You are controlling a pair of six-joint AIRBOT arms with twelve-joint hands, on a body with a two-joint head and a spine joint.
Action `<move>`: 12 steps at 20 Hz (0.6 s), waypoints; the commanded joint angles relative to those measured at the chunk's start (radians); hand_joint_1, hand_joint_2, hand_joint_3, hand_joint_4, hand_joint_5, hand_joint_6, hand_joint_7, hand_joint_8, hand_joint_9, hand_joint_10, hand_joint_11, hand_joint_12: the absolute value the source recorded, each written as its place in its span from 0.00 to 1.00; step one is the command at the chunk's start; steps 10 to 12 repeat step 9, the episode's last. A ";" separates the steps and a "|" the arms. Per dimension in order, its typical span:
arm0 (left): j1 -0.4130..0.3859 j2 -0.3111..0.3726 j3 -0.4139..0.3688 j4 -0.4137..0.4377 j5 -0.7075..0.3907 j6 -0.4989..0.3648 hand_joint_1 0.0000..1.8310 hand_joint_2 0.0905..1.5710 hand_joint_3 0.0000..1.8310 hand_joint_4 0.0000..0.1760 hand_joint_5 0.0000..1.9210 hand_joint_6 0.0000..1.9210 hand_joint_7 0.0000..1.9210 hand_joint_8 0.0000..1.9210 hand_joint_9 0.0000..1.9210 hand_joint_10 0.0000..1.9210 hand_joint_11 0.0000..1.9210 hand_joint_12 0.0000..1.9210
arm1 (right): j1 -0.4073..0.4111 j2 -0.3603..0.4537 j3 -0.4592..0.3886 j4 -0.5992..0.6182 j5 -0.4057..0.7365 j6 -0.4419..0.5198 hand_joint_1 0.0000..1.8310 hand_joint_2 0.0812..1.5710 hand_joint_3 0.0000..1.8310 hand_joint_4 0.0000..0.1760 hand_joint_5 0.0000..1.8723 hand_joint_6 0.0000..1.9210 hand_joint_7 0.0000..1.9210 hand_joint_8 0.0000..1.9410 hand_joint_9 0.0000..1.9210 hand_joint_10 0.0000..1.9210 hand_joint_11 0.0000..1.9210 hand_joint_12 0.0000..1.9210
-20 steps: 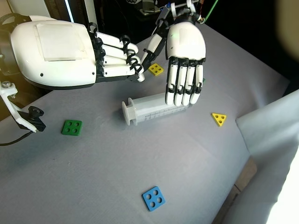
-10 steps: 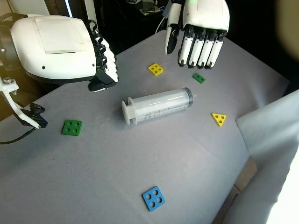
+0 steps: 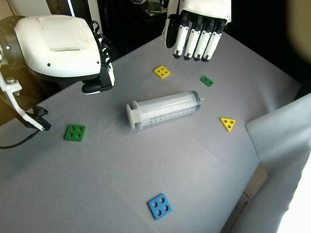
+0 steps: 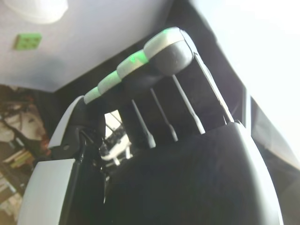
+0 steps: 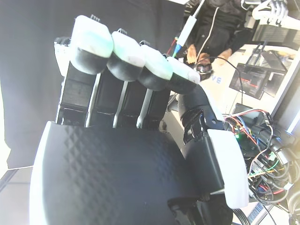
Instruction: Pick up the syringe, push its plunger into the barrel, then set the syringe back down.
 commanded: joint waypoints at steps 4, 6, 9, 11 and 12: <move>-0.016 0.003 -0.017 -0.015 -0.097 0.000 0.20 1.00 0.02 0.00 0.43 1.00 0.50 1.00 0.50 1.00 0.51 1.00 | 0.016 -0.001 -0.005 0.078 0.054 -0.002 0.20 1.00 0.03 0.00 0.57 1.00 0.58 1.00 0.58 1.00 0.62 1.00; -0.017 0.003 -0.020 -0.019 -0.105 0.000 0.20 1.00 0.03 0.00 0.42 1.00 0.49 1.00 0.50 1.00 0.51 1.00 | 0.016 -0.001 -0.006 0.077 0.054 -0.002 0.21 1.00 0.02 0.00 0.56 1.00 0.58 1.00 0.58 1.00 0.62 1.00; -0.017 0.004 -0.016 -0.020 -0.105 0.000 0.19 1.00 0.03 0.00 0.42 1.00 0.49 1.00 0.49 1.00 0.49 1.00 | 0.017 -0.001 -0.010 0.076 0.054 -0.002 0.22 1.00 0.02 0.00 0.55 1.00 0.57 1.00 0.57 1.00 0.61 1.00; -0.017 0.004 -0.016 -0.020 -0.105 0.000 0.19 1.00 0.03 0.00 0.42 1.00 0.49 1.00 0.49 1.00 0.49 1.00 | 0.017 -0.001 -0.010 0.076 0.054 -0.002 0.22 1.00 0.02 0.00 0.55 1.00 0.57 1.00 0.57 1.00 0.61 1.00; -0.017 0.004 -0.016 -0.020 -0.105 0.000 0.19 1.00 0.03 0.00 0.42 1.00 0.49 1.00 0.49 1.00 0.49 1.00 | 0.017 -0.001 -0.010 0.076 0.054 -0.002 0.22 1.00 0.02 0.00 0.55 1.00 0.57 1.00 0.57 1.00 0.61 1.00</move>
